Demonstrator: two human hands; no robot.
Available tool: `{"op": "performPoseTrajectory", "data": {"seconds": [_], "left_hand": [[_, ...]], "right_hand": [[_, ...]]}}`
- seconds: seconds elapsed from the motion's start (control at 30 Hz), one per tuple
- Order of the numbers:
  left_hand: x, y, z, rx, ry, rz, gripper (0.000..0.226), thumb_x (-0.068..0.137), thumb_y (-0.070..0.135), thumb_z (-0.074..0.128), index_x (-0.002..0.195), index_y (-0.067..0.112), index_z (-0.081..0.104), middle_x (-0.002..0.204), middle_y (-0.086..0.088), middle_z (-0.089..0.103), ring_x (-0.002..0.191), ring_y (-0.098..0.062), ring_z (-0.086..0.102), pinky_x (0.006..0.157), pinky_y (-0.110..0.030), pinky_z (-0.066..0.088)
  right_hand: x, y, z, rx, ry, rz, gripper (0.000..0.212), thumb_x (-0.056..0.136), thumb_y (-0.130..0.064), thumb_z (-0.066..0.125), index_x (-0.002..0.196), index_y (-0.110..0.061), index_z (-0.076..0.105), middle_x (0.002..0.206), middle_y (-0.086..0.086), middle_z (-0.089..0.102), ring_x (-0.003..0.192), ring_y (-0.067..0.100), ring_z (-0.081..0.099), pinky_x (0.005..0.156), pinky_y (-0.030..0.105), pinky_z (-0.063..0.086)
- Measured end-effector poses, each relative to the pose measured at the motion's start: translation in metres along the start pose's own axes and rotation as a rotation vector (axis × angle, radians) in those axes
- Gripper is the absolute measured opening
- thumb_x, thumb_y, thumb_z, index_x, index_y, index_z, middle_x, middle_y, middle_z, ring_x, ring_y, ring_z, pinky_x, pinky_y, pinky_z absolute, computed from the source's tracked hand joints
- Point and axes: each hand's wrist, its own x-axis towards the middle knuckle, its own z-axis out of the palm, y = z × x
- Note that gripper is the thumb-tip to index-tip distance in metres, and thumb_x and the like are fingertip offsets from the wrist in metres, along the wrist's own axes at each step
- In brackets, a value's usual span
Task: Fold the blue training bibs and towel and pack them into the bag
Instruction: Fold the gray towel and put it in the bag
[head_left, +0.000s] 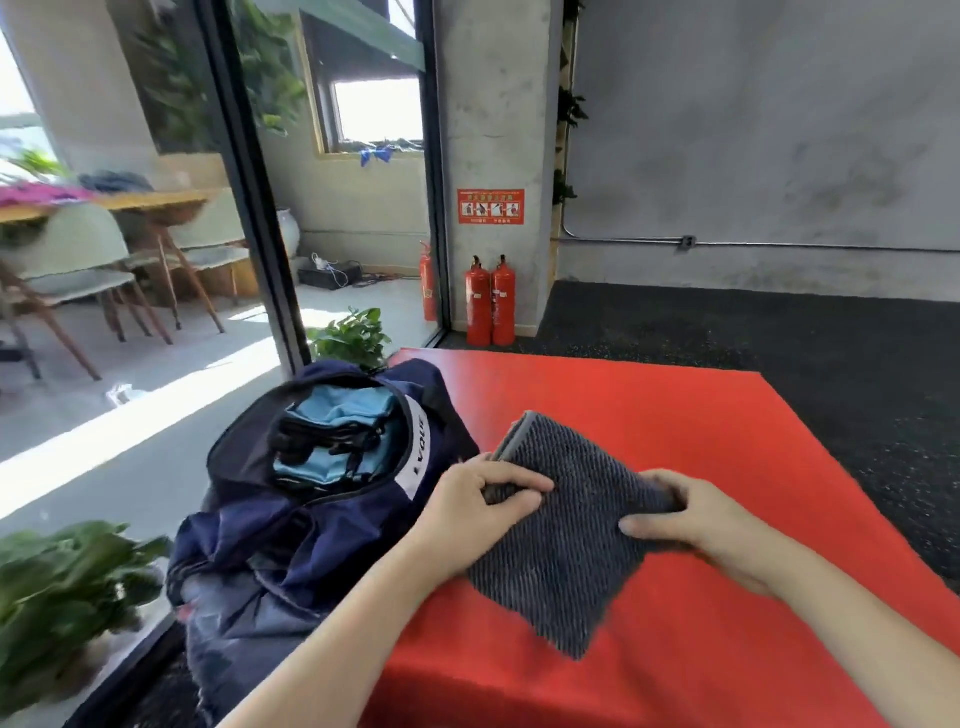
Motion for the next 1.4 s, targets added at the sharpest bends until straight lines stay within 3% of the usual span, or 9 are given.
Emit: {"op": "performPoseTrajectory", "data": {"seconds": [0.1, 0.27, 0.47, 0.7, 0.83, 0.93, 1.03, 1.2, 1.4], "left_hand": [[-0.02, 0.0, -0.044, -0.074, 0.207, 0.005, 0.022, 0.09, 0.013, 0.073, 0.097, 0.033, 0.079, 0.11, 0.007, 0.066, 0.102, 0.006, 0.061, 0.087, -0.007, 0.042], [-0.042, -0.018, -0.131, 0.018, 0.377, -0.059, 0.032, 0.085, 0.02, 0.08, 0.108, 0.04, 0.073, 0.119, 0.01, 0.059, 0.106, 0.011, 0.056, 0.089, -0.005, 0.043], [-0.021, -0.043, -0.23, 0.29, 0.427, -0.118, 0.042, 0.087, 0.032, 0.076, 0.124, 0.046, 0.061, 0.123, 0.009, 0.051, 0.11, -0.001, 0.051, 0.098, -0.019, 0.036], [0.041, -0.122, -0.243, 0.481, 0.162, -0.222, 0.053, 0.089, 0.037, 0.073, 0.137, 0.035, 0.052, 0.127, -0.002, 0.043, 0.124, -0.022, 0.047, 0.105, -0.025, 0.033], [0.047, -0.146, -0.234, 0.639, 0.074, -0.236, 0.065, 0.089, 0.048, 0.069, 0.142, 0.039, 0.033, 0.132, -0.007, 0.043, 0.127, -0.031, 0.046, 0.106, -0.048, 0.042], [0.045, -0.138, -0.25, 0.766, 0.246, -0.163, 0.075, 0.079, 0.066, 0.069, 0.138, 0.03, 0.038, 0.131, -0.003, 0.052, 0.117, -0.028, 0.055, 0.096, -0.046, 0.049], [0.036, -0.14, -0.264, 1.003, 0.311, -0.186, 0.058, 0.081, 0.081, 0.05, 0.108, 0.031, 0.06, 0.133, -0.002, 0.047, 0.126, -0.029, 0.043, 0.102, -0.047, 0.039], [0.03, -0.139, -0.272, 0.551, 0.229, -0.347, 0.04, 0.094, 0.059, 0.055, 0.092, 0.019, 0.06, 0.096, 0.001, 0.063, 0.09, -0.019, 0.06, 0.068, -0.027, 0.042], [0.029, -0.15, -0.279, 0.651, 0.206, -0.412, 0.042, 0.107, 0.036, 0.041, 0.094, 0.01, 0.072, 0.096, -0.007, 0.071, 0.088, -0.022, 0.059, 0.074, -0.031, 0.035]], "right_hand": [[0.024, -0.029, 0.052, 0.271, 0.033, -0.101, 0.097, 0.033, -0.047, 0.101, 0.119, -0.016, 0.068, 0.115, 0.005, 0.074, 0.095, 0.018, 0.07, 0.075, 0.034, 0.057], [0.056, -0.095, 0.148, 0.311, -0.12, -0.086, 0.039, 0.079, -0.017, 0.081, 0.115, -0.01, 0.068, 0.112, 0.009, 0.075, 0.092, 0.02, 0.07, 0.075, 0.035, 0.057], [0.127, -0.146, 0.234, 0.272, -0.031, -0.194, 0.021, 0.086, -0.017, 0.079, 0.105, -0.01, 0.071, 0.106, 0.007, 0.077, 0.095, 0.02, 0.073, 0.086, 0.039, 0.06], [0.201, -0.132, 0.241, -0.614, 0.152, -0.032, 0.044, 0.082, -0.051, 0.077, 0.079, -0.01, 0.06, 0.087, 0.006, 0.069, 0.08, 0.028, 0.064, 0.072, 0.035, 0.05], [0.191, -0.125, 0.235, -0.899, 0.203, -0.177, 0.04, 0.09, -0.05, 0.067, 0.077, -0.015, 0.054, 0.084, 0.003, 0.056, 0.088, 0.029, 0.057, 0.069, 0.033, 0.035], [0.175, -0.12, 0.232, -1.058, 0.339, -0.426, 0.028, 0.092, -0.045, 0.066, 0.098, -0.018, 0.069, 0.103, 0.001, 0.054, 0.105, 0.027, 0.052, 0.087, 0.034, 0.042], [0.164, -0.114, 0.229, -1.189, 0.267, -0.244, 0.041, 0.094, -0.062, 0.051, 0.101, -0.027, 0.071, 0.117, 0.001, 0.05, 0.112, 0.03, 0.049, 0.095, 0.037, 0.044], [0.17, -0.108, 0.228, -1.019, 0.12, -0.12, 0.048, 0.099, -0.058, 0.044, 0.068, -0.02, 0.045, 0.105, 0.014, 0.066, 0.101, 0.034, 0.062, 0.072, 0.034, 0.039], [0.169, -0.117, 0.227, -0.92, 0.248, -0.178, 0.042, 0.099, -0.048, 0.05, 0.086, -0.01, 0.06, 0.105, 0.018, 0.066, 0.103, 0.036, 0.061, 0.083, 0.038, 0.044]]}}
